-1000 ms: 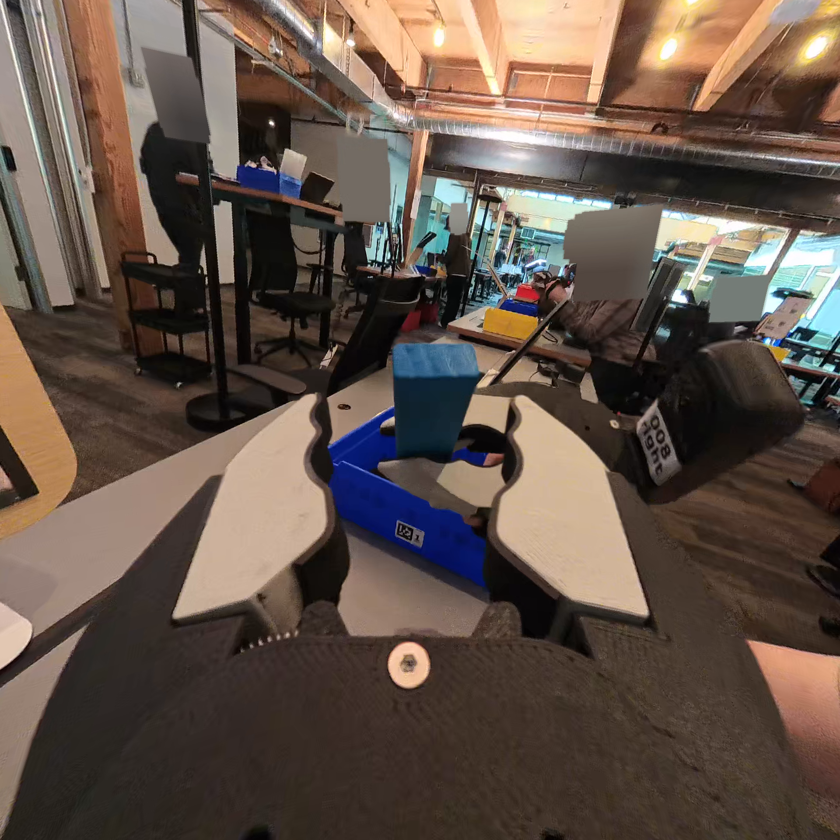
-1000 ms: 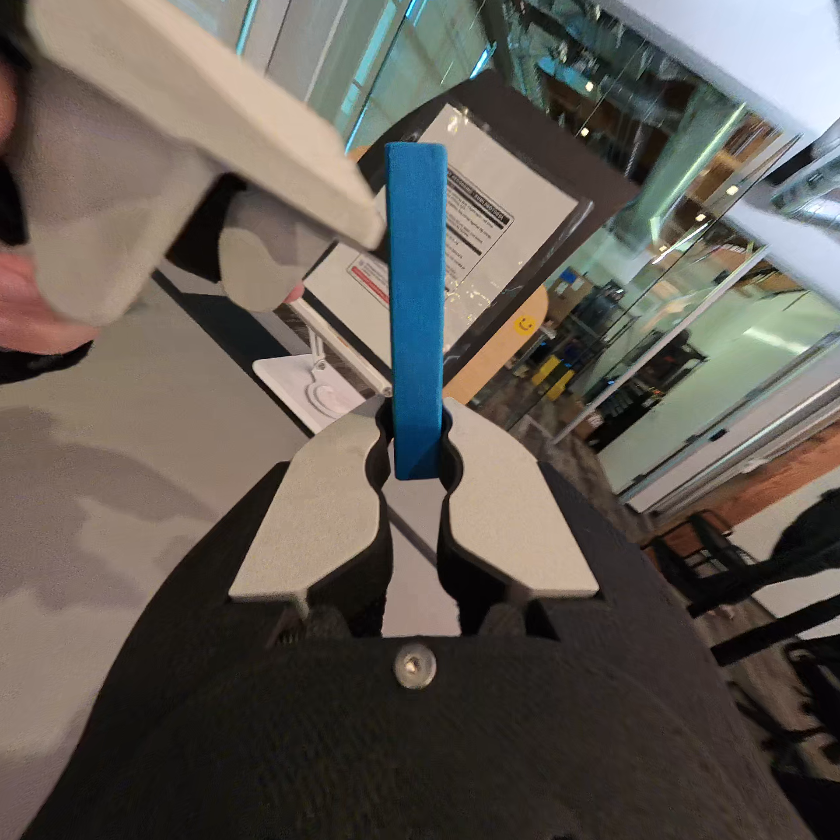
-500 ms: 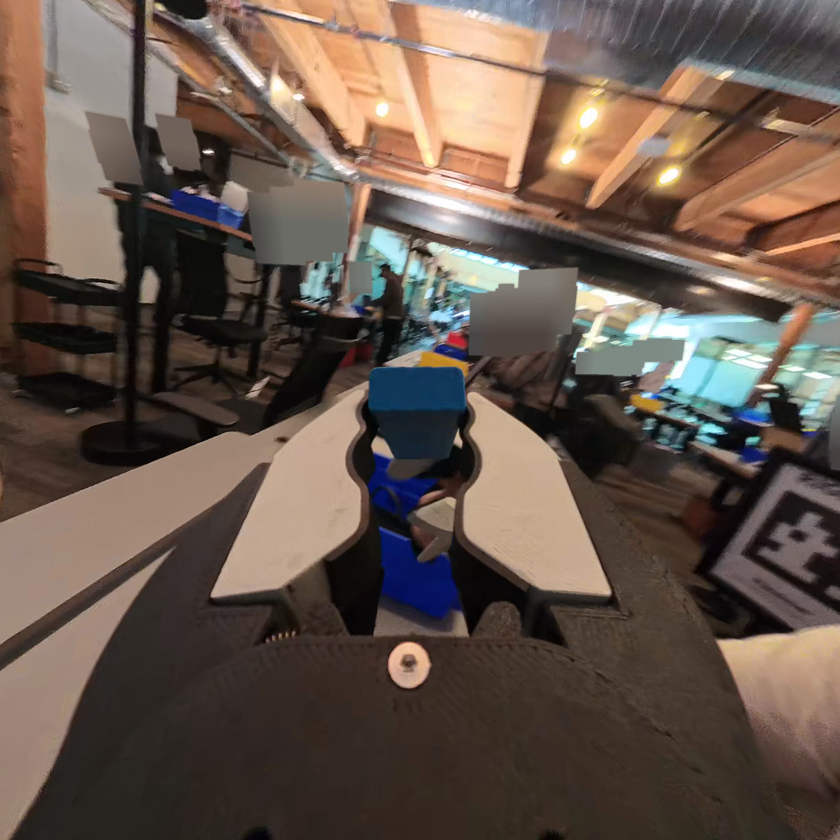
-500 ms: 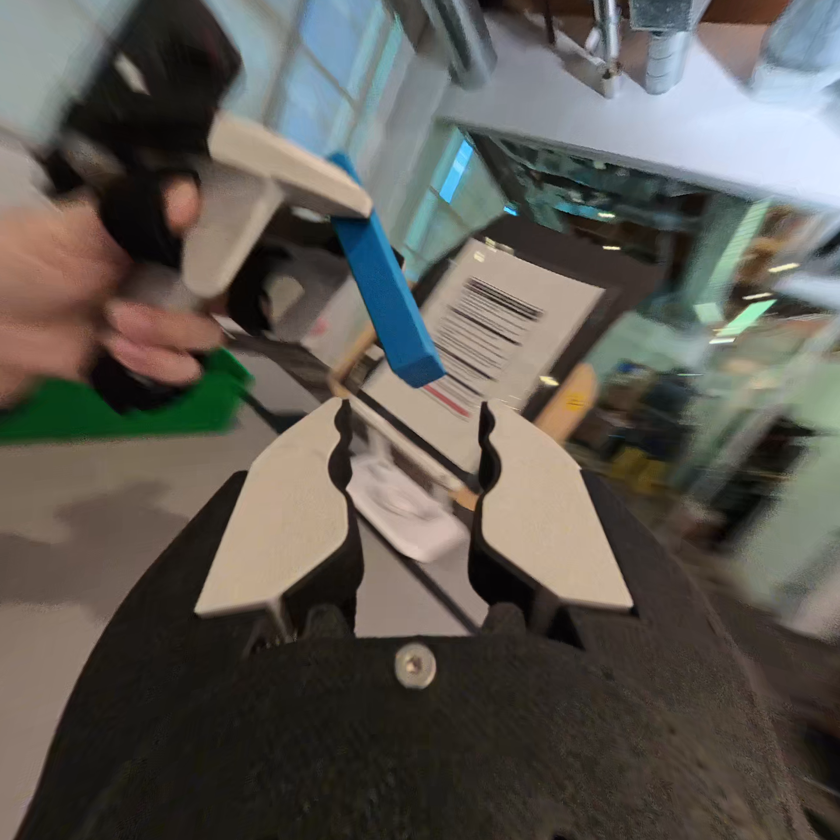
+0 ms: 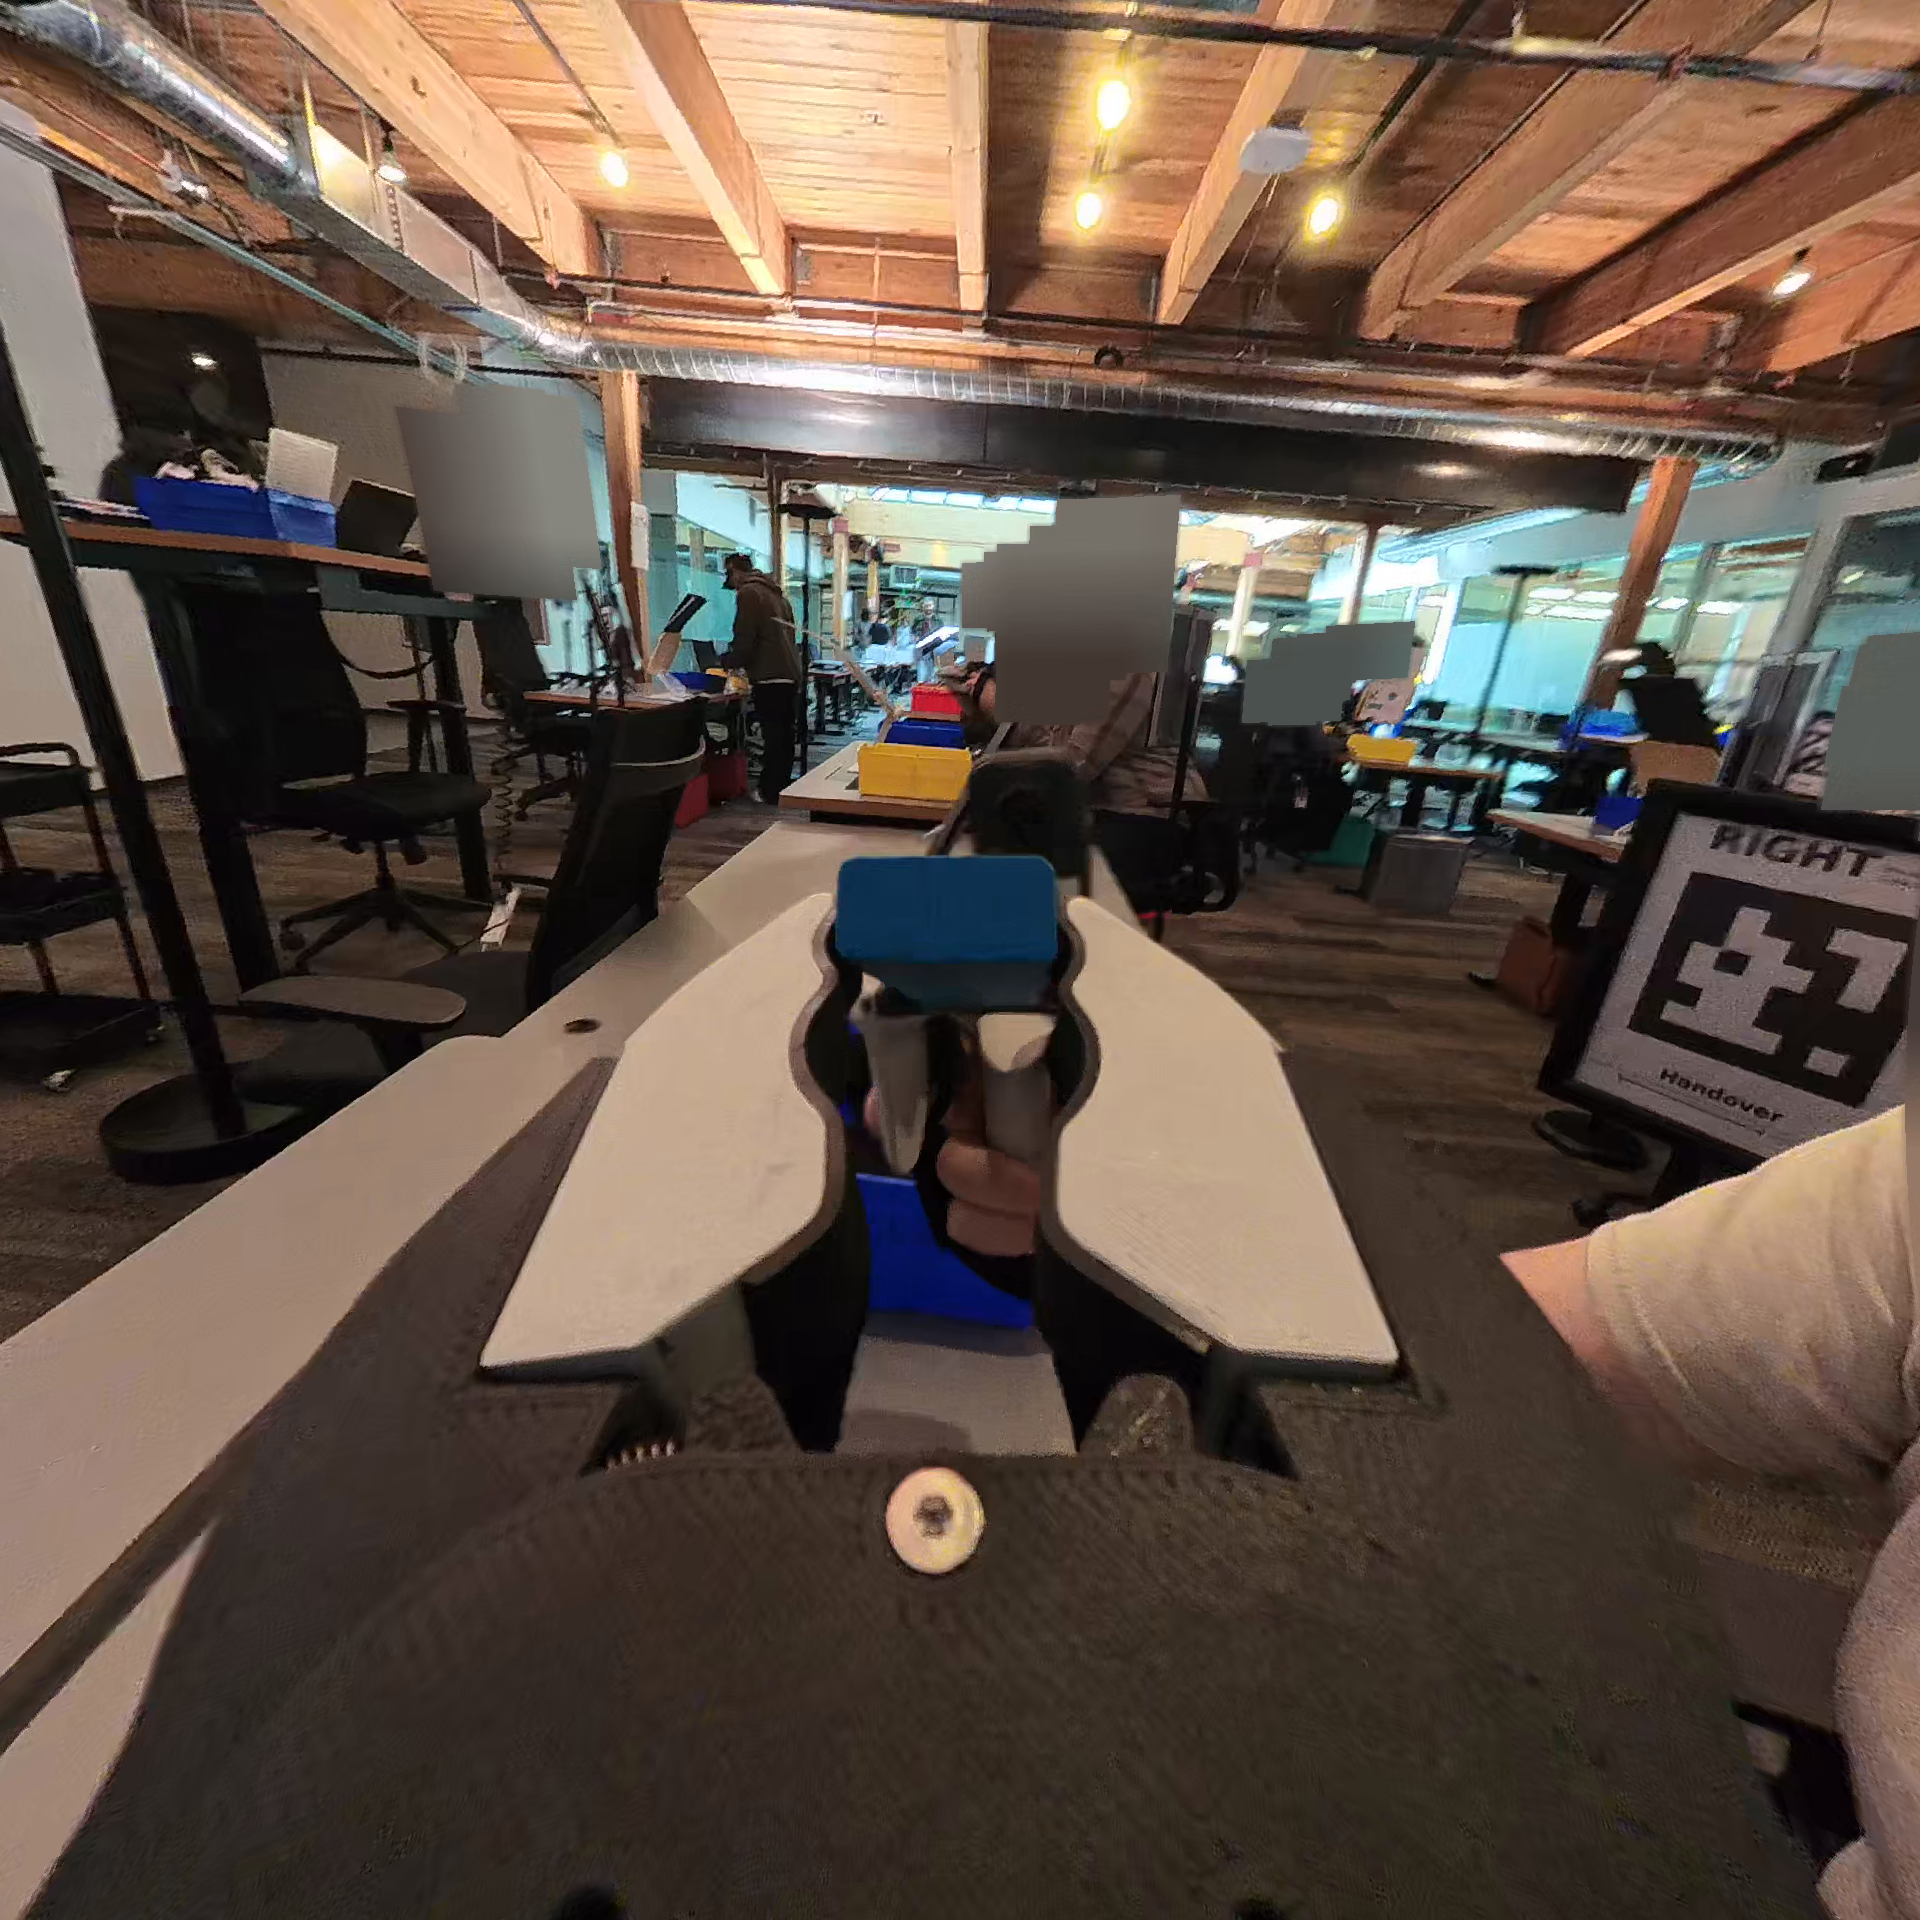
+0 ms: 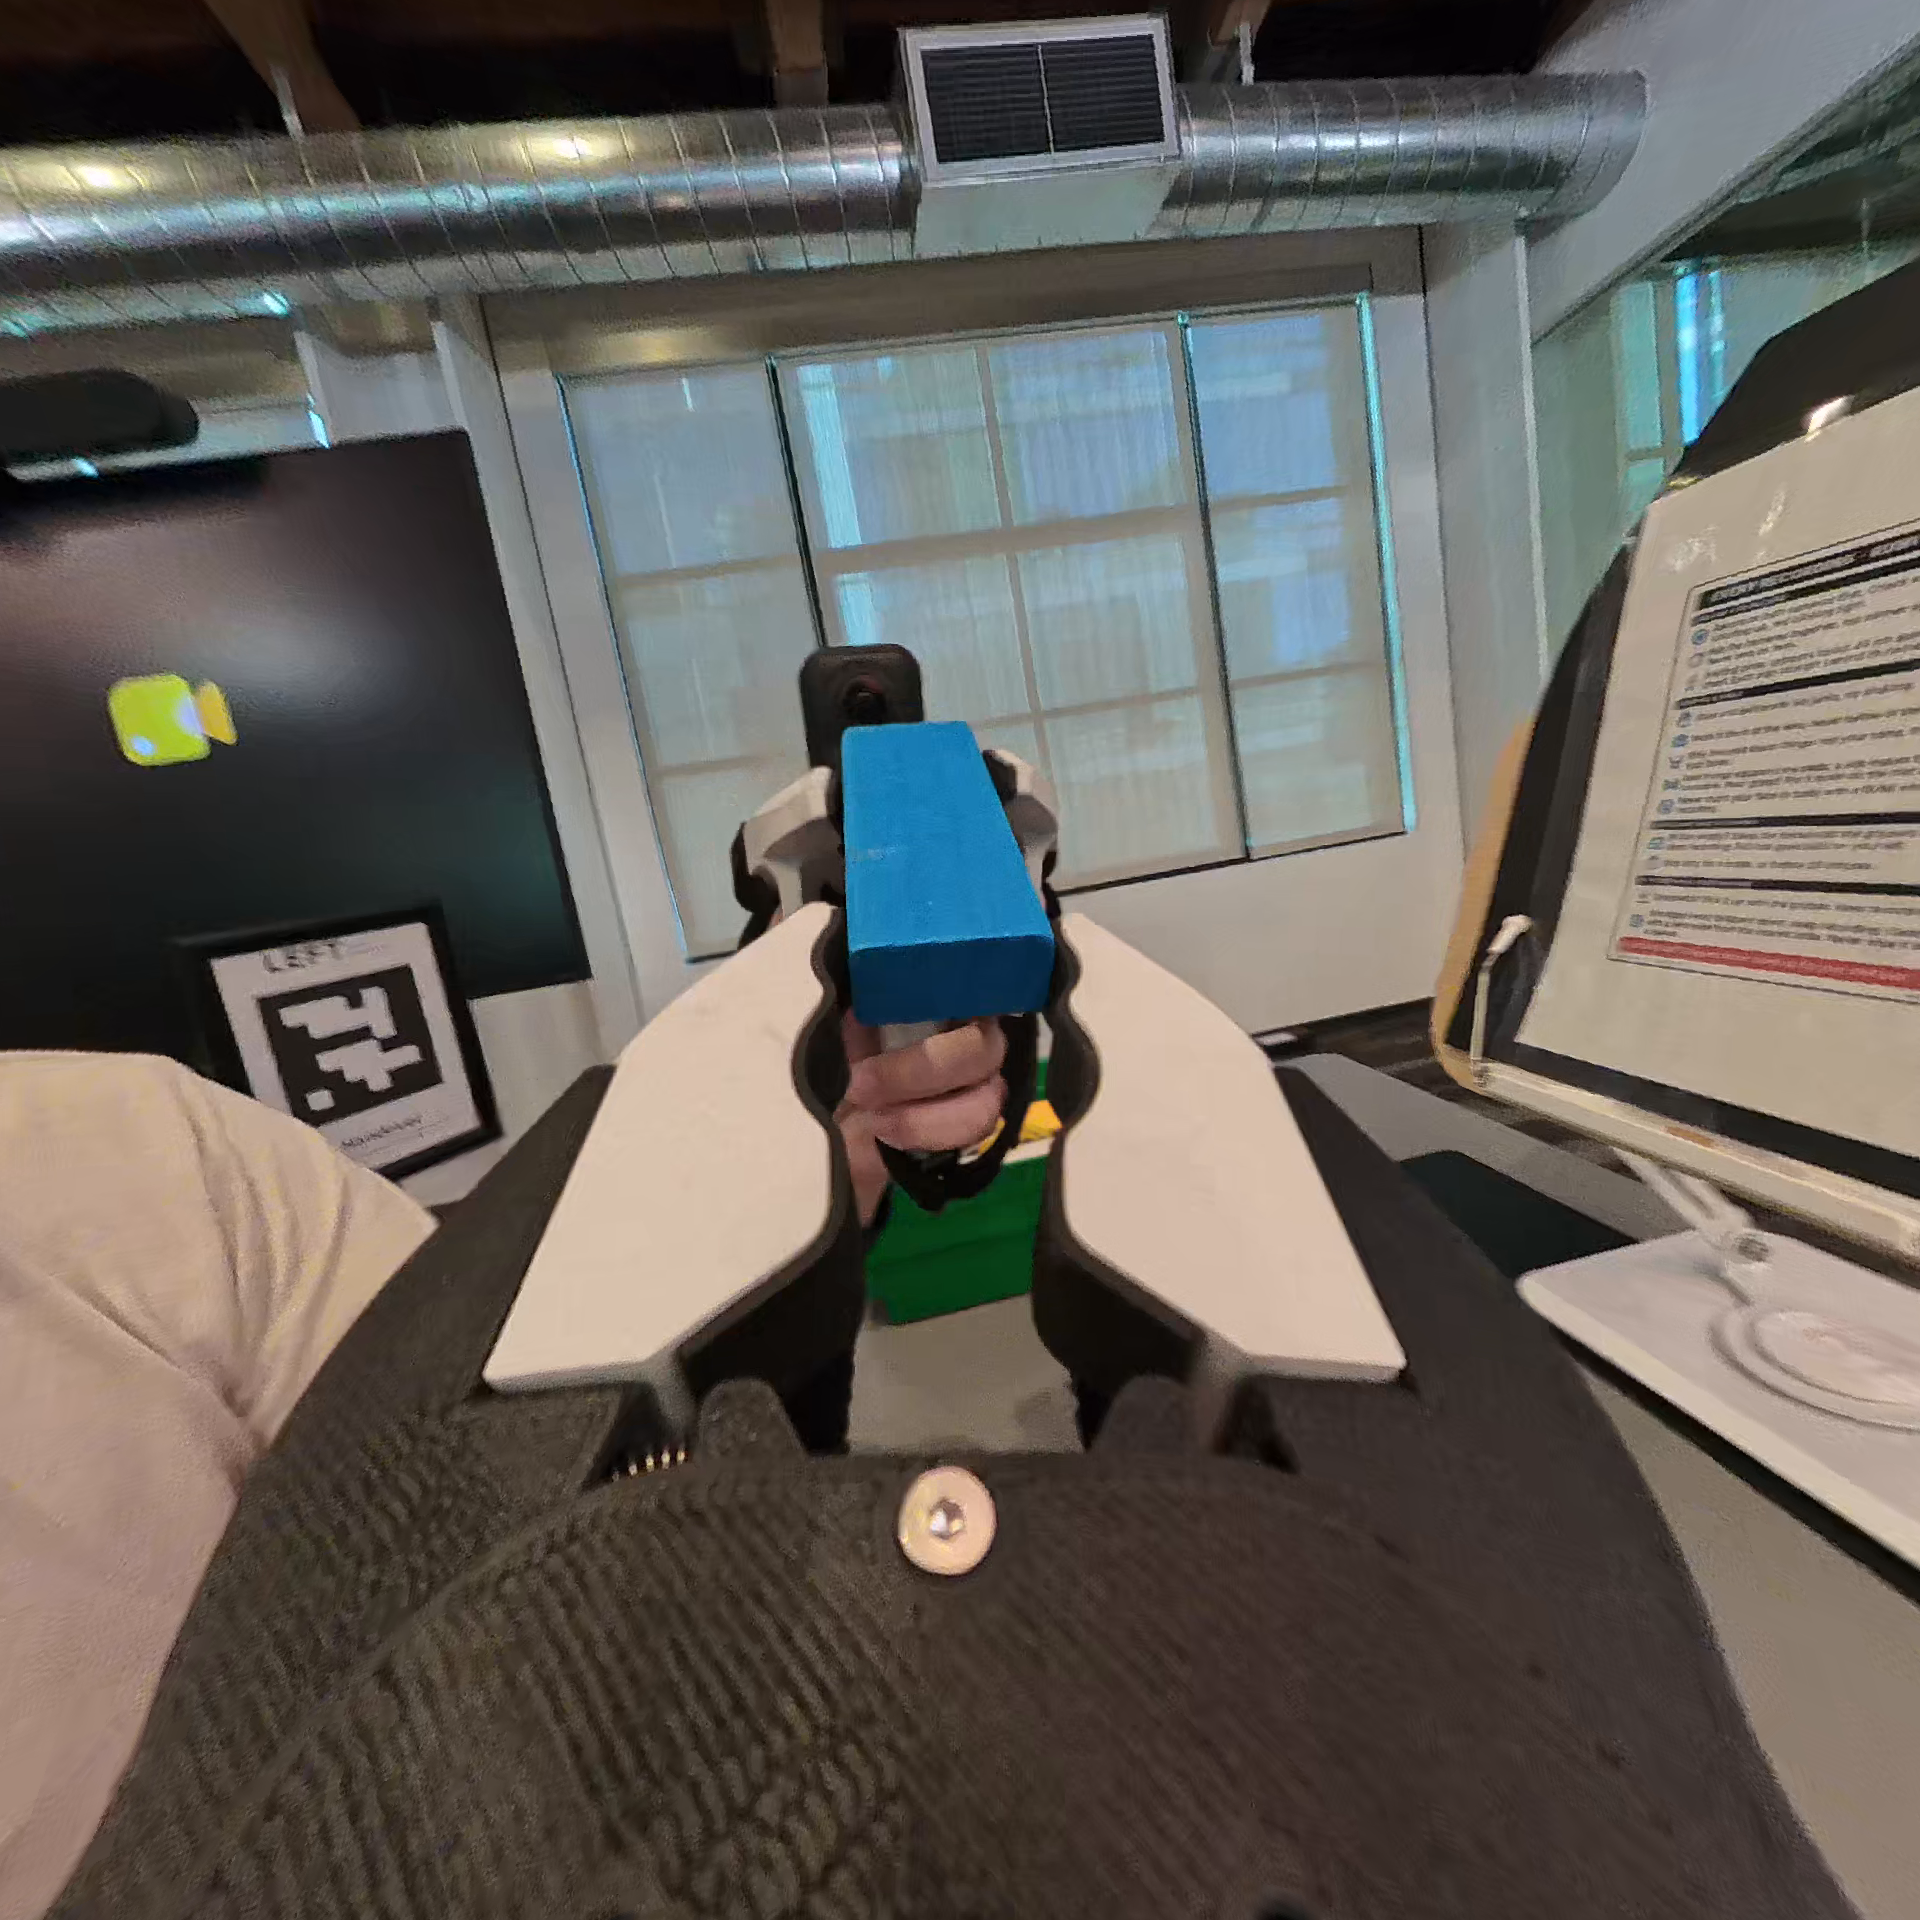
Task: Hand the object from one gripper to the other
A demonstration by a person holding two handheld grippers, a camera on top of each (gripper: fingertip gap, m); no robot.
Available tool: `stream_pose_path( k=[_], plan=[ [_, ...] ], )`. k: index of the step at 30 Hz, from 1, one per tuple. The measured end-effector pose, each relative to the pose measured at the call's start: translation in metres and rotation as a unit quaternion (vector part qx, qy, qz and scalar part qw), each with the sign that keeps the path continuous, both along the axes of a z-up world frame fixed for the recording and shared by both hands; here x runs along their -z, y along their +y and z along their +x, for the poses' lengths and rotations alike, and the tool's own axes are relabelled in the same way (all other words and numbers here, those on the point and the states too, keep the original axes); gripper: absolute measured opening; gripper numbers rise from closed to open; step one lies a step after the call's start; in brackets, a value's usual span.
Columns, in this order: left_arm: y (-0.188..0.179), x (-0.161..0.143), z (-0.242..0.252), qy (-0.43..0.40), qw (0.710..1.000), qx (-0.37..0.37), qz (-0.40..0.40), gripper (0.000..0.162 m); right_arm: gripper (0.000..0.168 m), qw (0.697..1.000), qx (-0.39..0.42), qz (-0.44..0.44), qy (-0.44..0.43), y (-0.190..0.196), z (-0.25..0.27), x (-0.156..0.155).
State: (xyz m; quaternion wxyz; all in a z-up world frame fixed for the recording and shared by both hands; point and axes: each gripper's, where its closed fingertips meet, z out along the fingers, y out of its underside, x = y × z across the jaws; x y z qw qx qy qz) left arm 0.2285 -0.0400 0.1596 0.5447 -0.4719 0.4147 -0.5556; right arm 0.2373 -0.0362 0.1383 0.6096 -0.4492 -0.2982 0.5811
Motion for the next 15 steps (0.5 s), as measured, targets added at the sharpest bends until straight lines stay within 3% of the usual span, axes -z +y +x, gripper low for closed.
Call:
stream_pose_path(
  k=[3,6,8,12,15],
  plan=[
    [0.014,0.007,-0.007,0.039,0.995,-0.078,0.051,0.055,0.036,0.992,0.098,0.066,-0.045,0.004,0.010,-0.002],
    [0.020,0.015,-0.020,0.117,0.963,-0.178,0.163,0.070,0.036,0.955,0.225,0.124,-0.152,0.014,0.022,0.002],
    [0.025,0.015,-0.028,0.154,0.921,-0.260,0.247,0.072,0.036,0.930,0.275,0.129,-0.208,0.020,0.029,0.005],
    [0.033,0.026,-0.020,0.222,0.809,-0.372,0.397,0.066,0.036,0.918,0.287,0.083,-0.263,0.021,0.035,0.010],
    [0.034,0.033,-0.001,0.213,0.788,-0.379,0.435,0.062,0.036,0.914,0.276,0.022,-0.298,0.024,0.035,0.024]
  ],
)
